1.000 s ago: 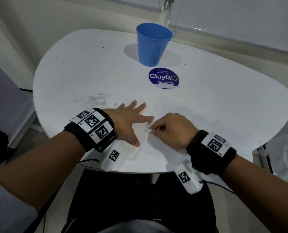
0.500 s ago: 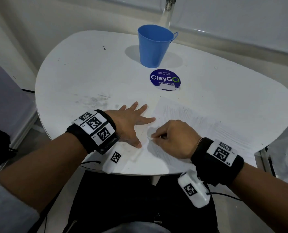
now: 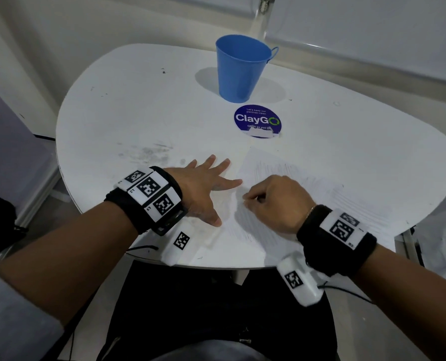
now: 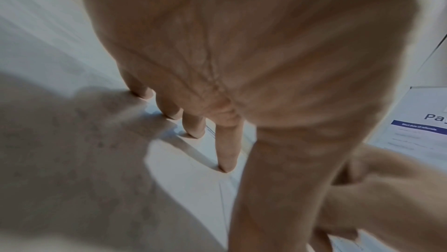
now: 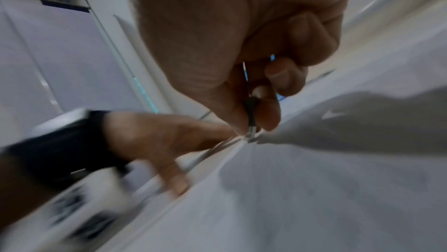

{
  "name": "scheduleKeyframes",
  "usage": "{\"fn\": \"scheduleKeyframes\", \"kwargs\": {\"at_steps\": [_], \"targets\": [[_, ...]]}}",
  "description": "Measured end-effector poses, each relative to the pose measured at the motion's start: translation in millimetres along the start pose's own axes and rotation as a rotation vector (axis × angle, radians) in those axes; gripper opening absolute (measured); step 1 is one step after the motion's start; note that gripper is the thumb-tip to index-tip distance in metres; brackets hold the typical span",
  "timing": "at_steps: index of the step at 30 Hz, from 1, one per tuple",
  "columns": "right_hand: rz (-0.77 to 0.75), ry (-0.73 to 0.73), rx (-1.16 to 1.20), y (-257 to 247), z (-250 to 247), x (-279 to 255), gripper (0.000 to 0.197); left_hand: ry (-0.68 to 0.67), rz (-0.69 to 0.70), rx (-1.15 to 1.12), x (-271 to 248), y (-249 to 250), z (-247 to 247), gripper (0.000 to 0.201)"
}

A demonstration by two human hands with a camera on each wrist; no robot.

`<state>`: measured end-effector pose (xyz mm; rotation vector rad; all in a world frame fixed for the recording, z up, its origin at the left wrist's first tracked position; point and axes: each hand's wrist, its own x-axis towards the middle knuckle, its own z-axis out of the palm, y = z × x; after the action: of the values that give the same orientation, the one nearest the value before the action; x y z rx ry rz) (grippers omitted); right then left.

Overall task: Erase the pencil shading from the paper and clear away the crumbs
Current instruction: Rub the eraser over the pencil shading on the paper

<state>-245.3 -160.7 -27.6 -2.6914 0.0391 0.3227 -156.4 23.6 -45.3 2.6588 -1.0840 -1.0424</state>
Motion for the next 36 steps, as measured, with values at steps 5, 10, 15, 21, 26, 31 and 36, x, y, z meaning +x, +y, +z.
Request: {"fn": "scheduleKeyframes", "kwargs": {"at_steps": [5,10,15,21,26,31,36], "targets": [[-0.002,-0.032,0.008,-4,-2,1,0.016,0.004,-0.007,0.001,-1,0,-1,0.102],[-0.096,-0.090,-0.040,-14,5,-8,0.018,0.013,-0.007,-0.014,-2,1,0,0.103],[-0.009,0.026,-0.049,-7,-5,9,0.018,-0.004,-0.008,-0.004,-2,1,-1,0.102],[-0.078,-0.074,-0.052,-13,-1,3,0.017,0.000,-0.002,-0.006,1,-1,-1,0.104],[-0.066,-0.001,-0.076,-10,-3,8,0.018,0.000,0.002,0.003,2,-1,-1,0.104],[-0.057,-0.073,-0.038,-9,0,1,0.016,0.012,-0.005,0.000,1,-1,0,0.100],[-0.051,0.003,-0.075,-7,6,5,0.017,0.032,0.019,-0.033,-1,-3,2,0.090]]}}
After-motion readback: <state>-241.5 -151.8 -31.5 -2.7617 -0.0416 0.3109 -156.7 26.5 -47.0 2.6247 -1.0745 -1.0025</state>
